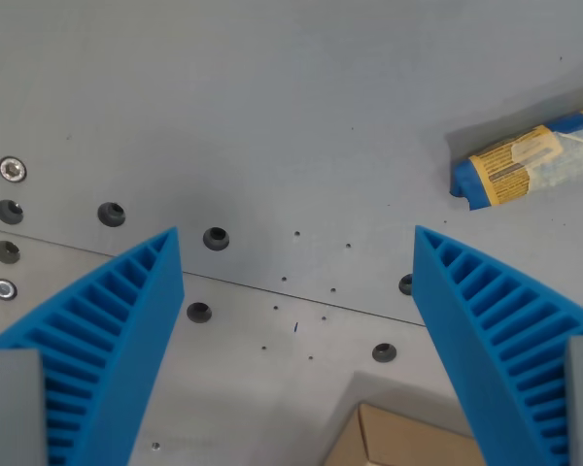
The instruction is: Move above the white socket
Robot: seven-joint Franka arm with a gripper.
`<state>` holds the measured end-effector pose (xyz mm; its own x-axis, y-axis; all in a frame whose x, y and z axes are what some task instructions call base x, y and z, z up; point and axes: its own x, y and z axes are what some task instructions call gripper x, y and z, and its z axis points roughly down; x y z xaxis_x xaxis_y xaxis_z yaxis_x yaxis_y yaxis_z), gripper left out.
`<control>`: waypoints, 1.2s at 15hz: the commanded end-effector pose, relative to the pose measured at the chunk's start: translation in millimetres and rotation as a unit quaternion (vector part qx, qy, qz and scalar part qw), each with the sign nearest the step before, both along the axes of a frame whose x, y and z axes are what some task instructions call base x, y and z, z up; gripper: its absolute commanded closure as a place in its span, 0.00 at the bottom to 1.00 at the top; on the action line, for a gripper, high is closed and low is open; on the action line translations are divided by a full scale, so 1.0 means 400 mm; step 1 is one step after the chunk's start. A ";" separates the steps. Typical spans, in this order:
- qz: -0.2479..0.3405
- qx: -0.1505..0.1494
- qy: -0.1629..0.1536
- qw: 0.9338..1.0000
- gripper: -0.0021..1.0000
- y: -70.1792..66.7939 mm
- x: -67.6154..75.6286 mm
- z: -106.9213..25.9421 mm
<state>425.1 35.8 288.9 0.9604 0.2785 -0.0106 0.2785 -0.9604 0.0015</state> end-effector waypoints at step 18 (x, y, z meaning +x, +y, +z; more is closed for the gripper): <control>-0.206 -0.005 0.003 0.978 0.00 -0.001 0.107 -0.073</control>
<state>458.3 35.7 260.4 0.9976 0.0689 0.0058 0.0689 -0.9976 -0.0002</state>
